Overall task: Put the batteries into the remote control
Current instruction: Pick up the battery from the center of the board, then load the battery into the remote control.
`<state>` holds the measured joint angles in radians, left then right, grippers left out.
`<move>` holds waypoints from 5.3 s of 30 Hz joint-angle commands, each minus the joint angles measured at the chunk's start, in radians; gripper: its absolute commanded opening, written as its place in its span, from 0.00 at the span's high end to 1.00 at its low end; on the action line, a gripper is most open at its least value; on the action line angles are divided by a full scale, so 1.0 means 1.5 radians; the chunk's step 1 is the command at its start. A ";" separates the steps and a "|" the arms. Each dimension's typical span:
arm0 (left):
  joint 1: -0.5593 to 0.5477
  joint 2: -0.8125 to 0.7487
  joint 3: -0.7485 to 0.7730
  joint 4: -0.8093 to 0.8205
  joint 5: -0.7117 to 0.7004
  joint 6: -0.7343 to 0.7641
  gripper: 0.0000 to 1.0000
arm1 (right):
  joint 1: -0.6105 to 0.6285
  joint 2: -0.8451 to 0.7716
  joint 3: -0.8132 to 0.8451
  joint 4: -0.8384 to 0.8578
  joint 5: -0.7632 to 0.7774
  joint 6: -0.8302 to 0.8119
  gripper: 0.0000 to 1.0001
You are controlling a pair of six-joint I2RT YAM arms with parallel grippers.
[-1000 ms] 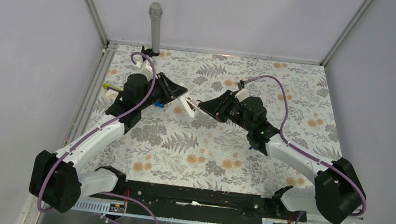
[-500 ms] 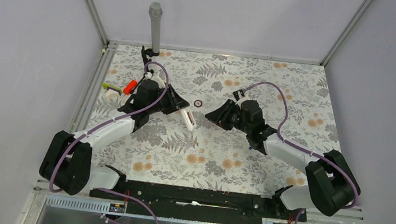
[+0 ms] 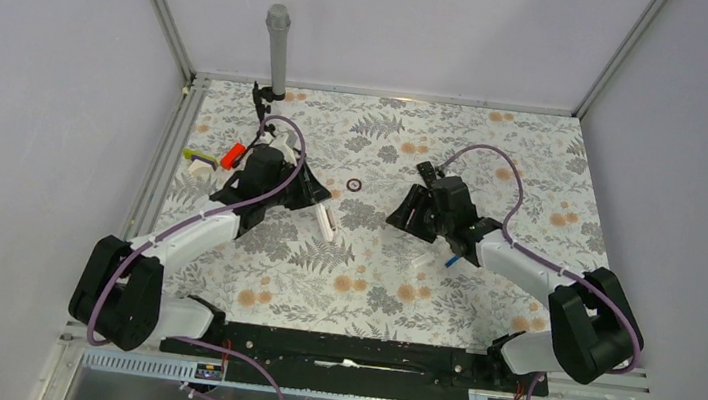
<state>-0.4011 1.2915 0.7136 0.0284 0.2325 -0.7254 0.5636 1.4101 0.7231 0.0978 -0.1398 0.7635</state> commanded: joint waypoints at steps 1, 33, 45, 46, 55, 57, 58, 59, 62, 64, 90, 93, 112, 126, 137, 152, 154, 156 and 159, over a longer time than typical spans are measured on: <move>-0.002 -0.051 0.032 0.028 0.033 0.044 1.00 | -0.026 -0.009 0.045 -0.163 0.103 -0.078 0.35; 0.060 -0.175 0.063 0.097 0.197 0.062 1.00 | -0.174 0.186 0.158 -0.290 0.266 -0.252 0.33; 0.075 -0.177 0.079 0.092 0.224 0.059 1.00 | -0.233 0.226 0.176 -0.324 0.145 -0.302 0.58; 0.075 -0.177 0.078 0.092 0.225 0.058 1.00 | -0.233 0.227 0.177 -0.333 0.147 -0.299 0.61; 0.076 -0.172 0.076 0.103 0.226 0.049 1.00 | -0.233 0.217 0.161 -0.362 0.149 -0.270 0.62; 0.076 -0.172 0.075 0.103 0.226 0.048 1.00 | -0.233 0.216 0.156 -0.372 0.149 -0.263 0.60; 0.076 -0.173 0.075 0.103 0.226 0.047 1.00 | -0.234 0.215 0.153 -0.374 0.148 -0.260 0.60; 0.076 -0.172 0.074 0.104 0.226 0.047 1.00 | -0.233 0.215 0.150 -0.377 0.147 -0.256 0.60; 0.076 -0.172 0.073 0.106 0.231 0.045 1.00 | -0.233 0.219 0.146 -0.388 0.143 -0.247 0.64; 0.077 -0.172 0.074 0.106 0.232 0.044 1.00 | -0.233 0.221 0.147 -0.397 0.141 -0.240 0.65; 0.076 -0.140 0.096 0.229 0.400 0.027 1.00 | -0.233 -0.020 0.133 -0.254 0.099 -0.257 0.92; 0.076 -0.128 0.099 0.270 0.432 -0.003 1.00 | -0.233 -0.083 0.138 -0.230 0.017 -0.255 0.91; 0.076 -0.074 0.206 0.012 0.358 -0.068 1.00 | 0.008 -0.197 0.259 -0.077 -0.132 -0.170 0.90; 0.076 -0.050 0.221 -0.047 0.405 -0.181 1.00 | 0.153 -0.120 0.331 -0.084 -0.052 -0.259 0.89; 0.076 -0.044 0.222 -0.067 0.407 -0.211 1.00 | 0.201 -0.089 0.318 -0.072 0.034 -0.300 0.89; 0.076 -0.035 0.228 -0.063 0.397 -0.234 1.00 | 0.207 -0.059 0.313 -0.043 0.020 -0.311 0.88; 0.076 -0.038 0.228 -0.053 0.388 -0.241 1.00 | 0.207 -0.059 0.308 -0.044 0.020 -0.310 0.88; 0.076 -0.037 0.229 -0.047 0.384 -0.252 1.00 | 0.207 -0.058 0.303 -0.044 0.022 -0.306 0.87; 0.076 -0.034 0.227 -0.032 0.386 -0.268 1.00 | 0.209 -0.055 0.298 -0.045 0.027 -0.305 0.87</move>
<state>-0.2924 1.2442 1.0004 -0.1024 0.8143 -1.0832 0.8642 1.3205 1.1728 -0.0151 -0.1150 0.3138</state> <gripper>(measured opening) 0.269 0.186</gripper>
